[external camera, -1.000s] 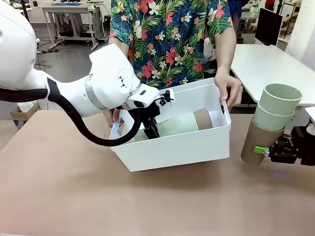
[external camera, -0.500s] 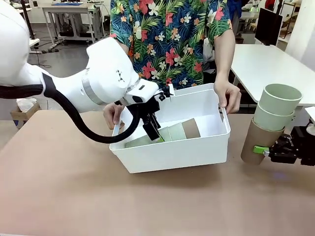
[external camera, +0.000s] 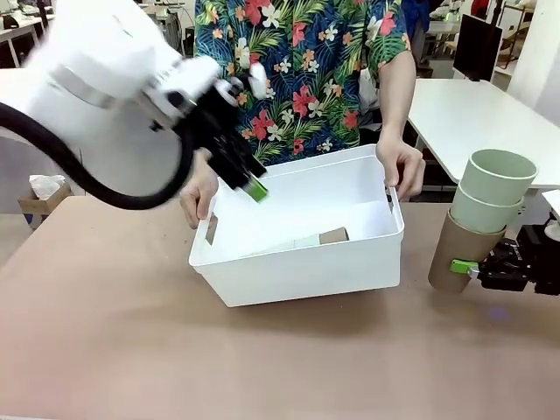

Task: Stack the cups and store them in the basket.
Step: Place the stack of Reusable plastic cups into the Pantry Basket.

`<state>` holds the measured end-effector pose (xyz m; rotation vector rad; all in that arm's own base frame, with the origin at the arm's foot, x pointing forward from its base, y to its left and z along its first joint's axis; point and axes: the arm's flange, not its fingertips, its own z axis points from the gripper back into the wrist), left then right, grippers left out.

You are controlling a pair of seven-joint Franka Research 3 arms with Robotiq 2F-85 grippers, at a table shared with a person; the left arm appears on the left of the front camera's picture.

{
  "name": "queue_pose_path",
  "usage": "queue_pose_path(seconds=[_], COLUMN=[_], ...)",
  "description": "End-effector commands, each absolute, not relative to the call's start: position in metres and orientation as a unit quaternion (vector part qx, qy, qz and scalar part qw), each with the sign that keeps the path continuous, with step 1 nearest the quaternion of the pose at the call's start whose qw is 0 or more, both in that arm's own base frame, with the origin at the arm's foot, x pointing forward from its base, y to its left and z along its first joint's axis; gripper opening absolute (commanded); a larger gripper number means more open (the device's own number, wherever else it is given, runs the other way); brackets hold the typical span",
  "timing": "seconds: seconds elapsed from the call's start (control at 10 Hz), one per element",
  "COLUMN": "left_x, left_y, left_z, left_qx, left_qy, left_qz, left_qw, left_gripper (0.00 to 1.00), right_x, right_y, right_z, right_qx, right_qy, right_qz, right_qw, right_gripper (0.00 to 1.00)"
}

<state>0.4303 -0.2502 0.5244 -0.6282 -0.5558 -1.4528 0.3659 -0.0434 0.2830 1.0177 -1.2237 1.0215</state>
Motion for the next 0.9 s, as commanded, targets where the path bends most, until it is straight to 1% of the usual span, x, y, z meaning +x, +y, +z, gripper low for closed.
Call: queue_pose_path(seconds=[0.0, 0.2, 0.3, 0.4, 0.6, 0.7, 0.8], left_x=[0.410, 0.399, 0.391, 0.386, 0.380, 0.376, 0.377], left_y=[-0.178, -0.097, -0.048, -0.011, 0.034, 0.042, 0.041], left_z=[0.537, 0.562, 0.571, 0.573, 0.567, 0.563, 0.562], left_qx=[-0.308, -0.336, -0.346, -0.351, -0.363, -0.363, -0.327], left_qy=[-0.273, -0.310, -0.329, -0.335, -0.348, -0.347, -0.361], left_qz=[-0.635, -0.621, -0.607, -0.596, -0.574, -0.583, -0.588], left_qw=[0.653, 0.638, 0.636, 0.640, 0.646, 0.639, 0.645], left_gripper=[1.00, 1.00, 1.00, 1.00, 1.00, 1.00, 1.00], right_x=[0.367, 0.367, 0.367, 0.367, 0.367, 0.367, 0.367], right_y=[-0.043, -0.043, -0.043, -0.043, -0.043, -0.043, -0.043], right_z=[0.287, 0.287, 0.287, 0.287, 0.287, 0.287, 0.287], right_qx=[0.433, 0.433, 0.433, 0.433, 0.433, 0.433, 0.433], right_qy=[-0.528, -0.528, -0.528, -0.528, -0.528, -0.528, -0.528], right_qz=[0.442, 0.442, 0.442, 0.442, 0.442, 0.442, 0.442], right_qw=[0.582, 0.582, 0.582, 0.582, 0.582, 0.582, 0.582], right_gripper=[0.85, 0.85, 0.85, 0.85, 0.85, 0.85, 0.85])
